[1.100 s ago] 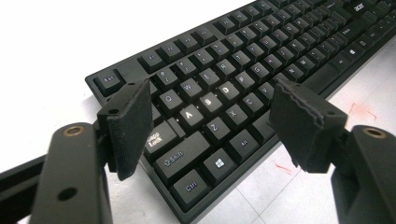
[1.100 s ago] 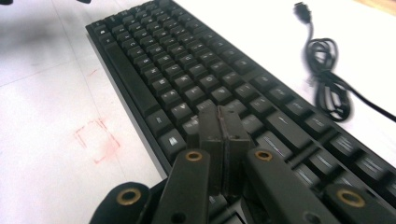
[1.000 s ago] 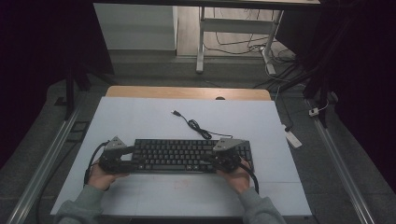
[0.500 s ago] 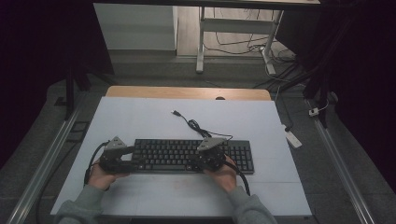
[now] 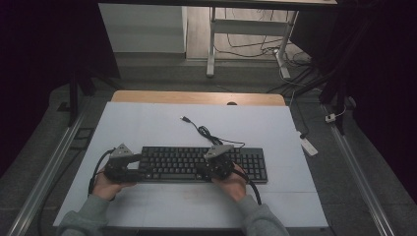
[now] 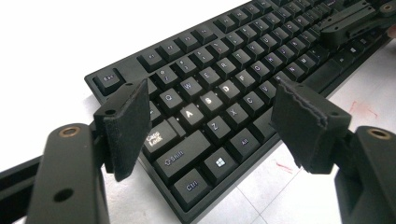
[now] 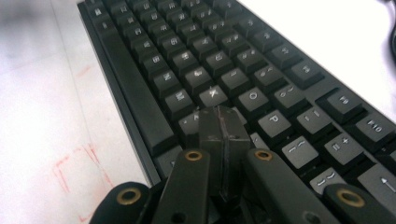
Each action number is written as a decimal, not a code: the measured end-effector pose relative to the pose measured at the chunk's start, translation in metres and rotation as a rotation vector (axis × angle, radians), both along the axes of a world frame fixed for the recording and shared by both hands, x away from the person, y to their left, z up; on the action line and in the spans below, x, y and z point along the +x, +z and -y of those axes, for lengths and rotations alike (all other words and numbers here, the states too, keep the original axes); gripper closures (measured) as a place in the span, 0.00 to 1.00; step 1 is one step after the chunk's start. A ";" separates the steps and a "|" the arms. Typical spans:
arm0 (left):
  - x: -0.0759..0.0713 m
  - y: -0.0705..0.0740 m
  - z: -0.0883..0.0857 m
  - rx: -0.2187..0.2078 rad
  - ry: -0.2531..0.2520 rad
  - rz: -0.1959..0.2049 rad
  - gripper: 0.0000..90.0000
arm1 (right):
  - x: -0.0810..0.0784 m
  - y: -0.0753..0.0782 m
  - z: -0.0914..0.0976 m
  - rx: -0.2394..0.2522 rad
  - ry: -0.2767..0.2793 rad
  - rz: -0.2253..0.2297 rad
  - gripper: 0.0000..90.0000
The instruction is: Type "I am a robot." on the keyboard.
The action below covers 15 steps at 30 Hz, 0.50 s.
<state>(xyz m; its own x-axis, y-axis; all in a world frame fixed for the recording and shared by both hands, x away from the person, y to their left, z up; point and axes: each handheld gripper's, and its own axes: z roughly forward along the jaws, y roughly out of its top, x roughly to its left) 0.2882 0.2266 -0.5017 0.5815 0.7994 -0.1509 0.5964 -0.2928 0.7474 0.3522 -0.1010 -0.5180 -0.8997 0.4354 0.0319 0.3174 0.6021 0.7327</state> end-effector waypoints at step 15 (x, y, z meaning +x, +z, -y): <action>-0.001 0.000 0.001 0.004 -0.005 0.005 0.32 | -0.005 0.020 0.035 0.107 -0.118 0.097 0.65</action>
<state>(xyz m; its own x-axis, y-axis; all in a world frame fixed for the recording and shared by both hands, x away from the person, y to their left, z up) 0.2875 0.2260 -0.5012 0.5865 0.7969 -0.1446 0.5908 -0.2988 0.7495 0.3476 -0.1356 -0.4983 -0.8436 0.5370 -0.0008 0.3057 0.4814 0.8215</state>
